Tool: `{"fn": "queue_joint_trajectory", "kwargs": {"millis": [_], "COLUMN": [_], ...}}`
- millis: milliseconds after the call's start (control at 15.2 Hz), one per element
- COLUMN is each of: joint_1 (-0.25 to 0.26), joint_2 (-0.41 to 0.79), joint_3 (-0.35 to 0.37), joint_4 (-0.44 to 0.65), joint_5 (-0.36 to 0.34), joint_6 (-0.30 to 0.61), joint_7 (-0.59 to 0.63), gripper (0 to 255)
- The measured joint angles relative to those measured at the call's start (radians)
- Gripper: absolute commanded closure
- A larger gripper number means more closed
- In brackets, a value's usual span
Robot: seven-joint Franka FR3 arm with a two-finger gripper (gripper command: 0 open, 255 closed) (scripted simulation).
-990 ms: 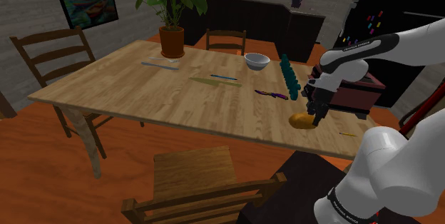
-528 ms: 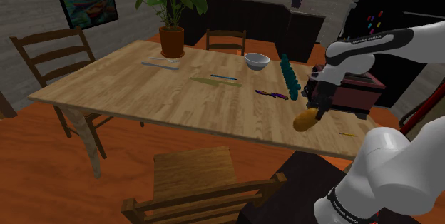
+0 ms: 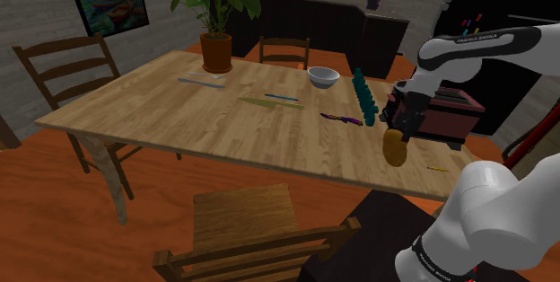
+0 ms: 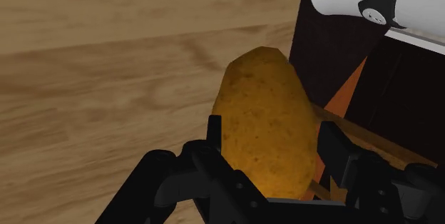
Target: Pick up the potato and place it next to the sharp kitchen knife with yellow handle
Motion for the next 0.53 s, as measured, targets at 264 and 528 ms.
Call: {"fn": "queue_joint_trajectory", "kwargs": {"millis": [264, 528], "joint_1": [-0.010, -0.019], "joint_2": [-0.021, -0.041], "joint_3": [0.028, 0.057], "joint_4": [0.034, 0.074], "joint_5": [0.001, 0.005], "joint_6": [-0.051, -0.108], "joint_7": [0.019, 0.039], "gripper": [255, 255]}}
